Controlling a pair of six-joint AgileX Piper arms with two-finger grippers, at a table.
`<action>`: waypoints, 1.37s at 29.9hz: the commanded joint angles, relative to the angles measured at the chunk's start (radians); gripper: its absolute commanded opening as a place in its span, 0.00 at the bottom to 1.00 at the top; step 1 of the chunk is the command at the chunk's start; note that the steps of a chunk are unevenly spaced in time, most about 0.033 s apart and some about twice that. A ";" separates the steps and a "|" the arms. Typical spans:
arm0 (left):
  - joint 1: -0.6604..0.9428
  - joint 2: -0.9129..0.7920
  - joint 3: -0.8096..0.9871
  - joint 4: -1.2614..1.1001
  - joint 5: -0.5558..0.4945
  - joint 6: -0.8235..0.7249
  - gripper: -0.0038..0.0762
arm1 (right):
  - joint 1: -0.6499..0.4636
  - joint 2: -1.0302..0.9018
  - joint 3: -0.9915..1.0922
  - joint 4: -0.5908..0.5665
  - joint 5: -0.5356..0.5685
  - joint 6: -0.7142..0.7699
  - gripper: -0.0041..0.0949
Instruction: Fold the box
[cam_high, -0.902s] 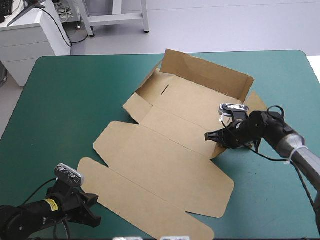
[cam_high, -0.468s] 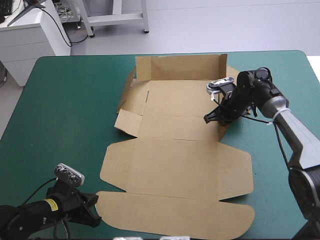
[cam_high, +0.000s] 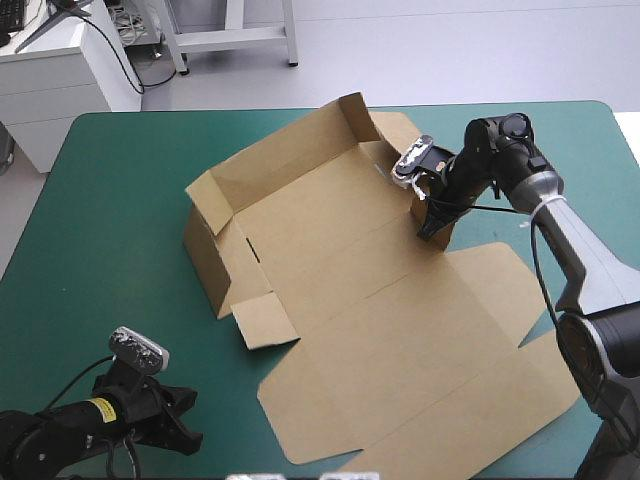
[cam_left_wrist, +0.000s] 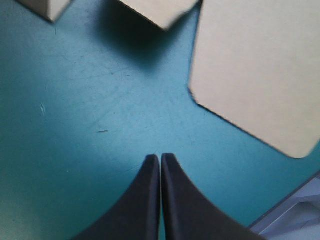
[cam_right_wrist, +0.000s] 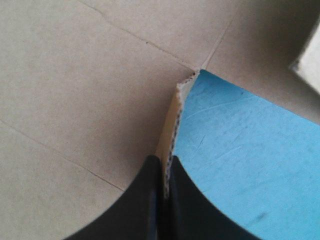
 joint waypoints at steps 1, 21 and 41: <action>0.001 0.003 -0.024 -0.029 -0.040 0.001 0.04 | -0.005 -0.039 -0.037 0.023 -0.077 -0.146 0.02; 0.001 0.003 -0.024 -0.027 -0.038 0.001 0.04 | 0.221 0.042 -0.039 0.105 -0.468 -0.737 0.02; 0.001 0.003 -0.228 -0.031 0.102 -0.007 0.04 | 0.255 0.056 -0.039 0.185 -0.457 -0.802 0.02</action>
